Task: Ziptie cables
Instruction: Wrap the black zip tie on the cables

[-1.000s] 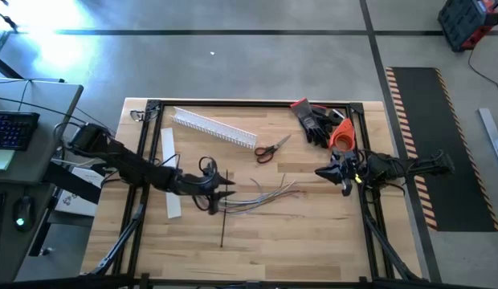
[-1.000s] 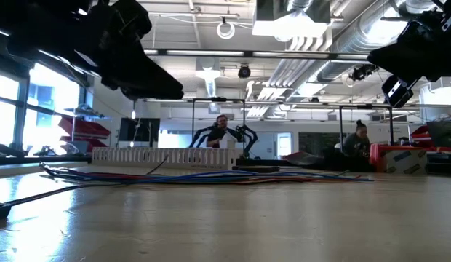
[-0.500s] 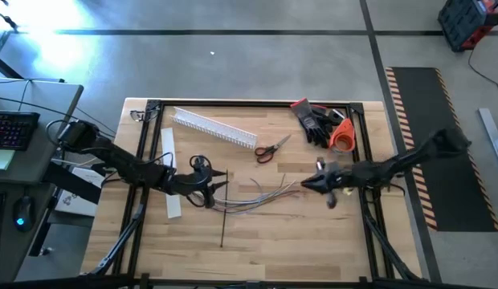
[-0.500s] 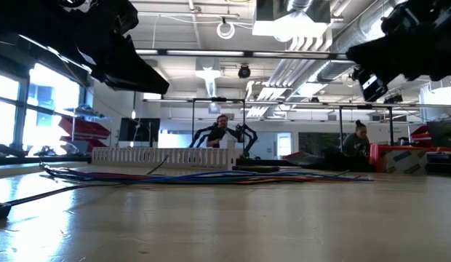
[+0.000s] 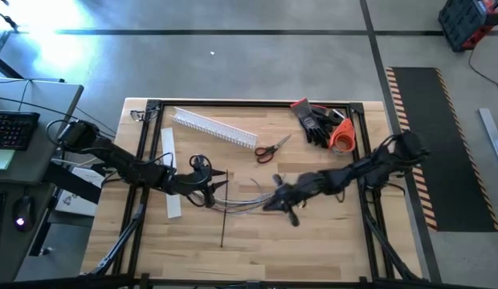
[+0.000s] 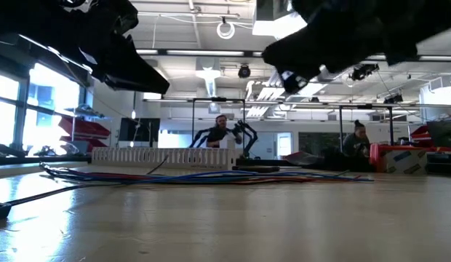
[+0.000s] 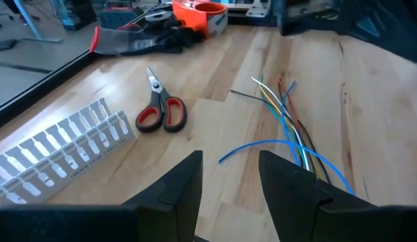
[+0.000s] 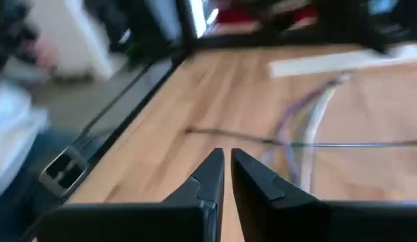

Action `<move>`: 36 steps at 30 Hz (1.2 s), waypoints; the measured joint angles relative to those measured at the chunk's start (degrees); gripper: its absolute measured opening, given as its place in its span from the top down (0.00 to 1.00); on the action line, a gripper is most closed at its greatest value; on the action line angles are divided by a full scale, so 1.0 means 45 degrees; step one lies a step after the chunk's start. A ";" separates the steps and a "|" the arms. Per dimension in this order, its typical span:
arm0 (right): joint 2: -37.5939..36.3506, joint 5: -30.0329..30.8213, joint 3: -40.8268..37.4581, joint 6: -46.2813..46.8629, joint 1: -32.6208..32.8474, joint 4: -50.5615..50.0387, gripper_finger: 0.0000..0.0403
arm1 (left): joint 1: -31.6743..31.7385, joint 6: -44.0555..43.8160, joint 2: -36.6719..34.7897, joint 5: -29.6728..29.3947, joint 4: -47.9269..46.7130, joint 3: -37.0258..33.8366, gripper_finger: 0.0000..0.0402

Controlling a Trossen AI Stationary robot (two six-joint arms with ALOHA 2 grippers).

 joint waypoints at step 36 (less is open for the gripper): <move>0.3443 0.4987 0.7518 0.0607 -0.1906 -2.0554 1.00 | -0.0025 -0.0355 0.0044 0.0073 0.0031 -0.0010 0.67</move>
